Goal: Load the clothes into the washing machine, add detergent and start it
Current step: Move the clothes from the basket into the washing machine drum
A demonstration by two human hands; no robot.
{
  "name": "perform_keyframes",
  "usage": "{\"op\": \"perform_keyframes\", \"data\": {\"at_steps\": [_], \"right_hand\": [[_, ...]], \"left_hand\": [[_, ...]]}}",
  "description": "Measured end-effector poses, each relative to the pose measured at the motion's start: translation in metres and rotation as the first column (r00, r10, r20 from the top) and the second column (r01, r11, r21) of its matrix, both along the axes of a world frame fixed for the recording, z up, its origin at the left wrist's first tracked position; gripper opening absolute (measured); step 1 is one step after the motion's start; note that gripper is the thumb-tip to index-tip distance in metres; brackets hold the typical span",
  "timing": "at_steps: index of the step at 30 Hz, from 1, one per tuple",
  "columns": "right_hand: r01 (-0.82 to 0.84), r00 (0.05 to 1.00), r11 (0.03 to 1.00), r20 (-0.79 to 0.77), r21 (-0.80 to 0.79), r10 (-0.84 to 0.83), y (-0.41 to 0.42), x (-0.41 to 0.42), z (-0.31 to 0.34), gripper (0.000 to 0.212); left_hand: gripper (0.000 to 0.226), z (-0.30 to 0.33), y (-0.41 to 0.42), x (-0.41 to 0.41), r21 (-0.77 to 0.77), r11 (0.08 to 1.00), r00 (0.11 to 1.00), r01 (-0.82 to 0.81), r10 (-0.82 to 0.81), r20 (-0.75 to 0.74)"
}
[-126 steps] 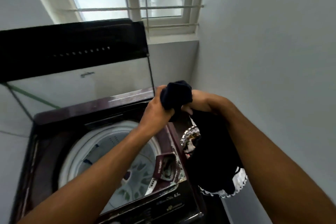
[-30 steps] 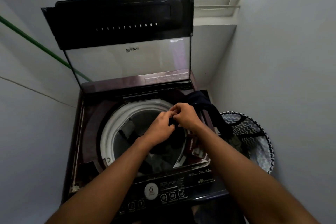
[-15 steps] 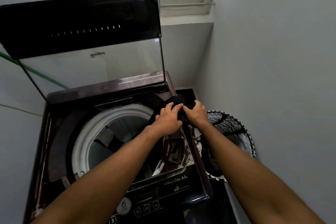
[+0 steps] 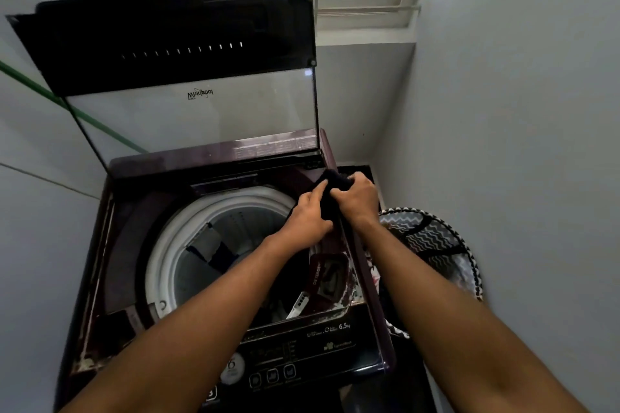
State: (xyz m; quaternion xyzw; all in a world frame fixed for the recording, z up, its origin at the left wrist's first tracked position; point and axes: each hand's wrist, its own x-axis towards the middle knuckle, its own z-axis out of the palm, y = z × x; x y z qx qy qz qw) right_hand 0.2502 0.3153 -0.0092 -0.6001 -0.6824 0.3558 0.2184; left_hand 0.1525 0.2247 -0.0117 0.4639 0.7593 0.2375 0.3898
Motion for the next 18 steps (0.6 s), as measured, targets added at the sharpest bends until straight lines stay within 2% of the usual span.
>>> {"op": "perform_keyframes", "data": {"at_steps": [2, 5, 14, 18], "right_hand": [[-0.064, 0.996, 0.996, -0.055, 0.065, 0.068, -0.016, -0.016, 0.012, 0.026], [-0.19, 0.971, 0.98, -0.137, 0.053, 0.195, -0.046, -0.041, 0.023, 0.021], [-0.385, 0.907, 0.918, -0.223, -0.092, 0.358, -0.111, -0.11, 0.02, 0.013], [-0.439, 0.881, 0.892, -0.246, -0.108, 0.403, -0.134, -0.138, 0.017, 0.013]], "left_hand": [[0.101, 0.004, -0.005, -0.003, 0.054, 0.992, 0.987, -0.113, 0.107, 0.117], [0.101, -0.002, -0.023, -0.022, 0.179, 0.949, 0.96, -0.259, 0.234, 0.15], [0.069, 0.01, -0.105, -0.092, 0.193, 0.913, 0.929, -0.358, 0.369, -0.024], [0.066, 0.01, -0.135, -0.117, 0.19, 0.884, 0.897, -0.428, 0.441, -0.033]]}}
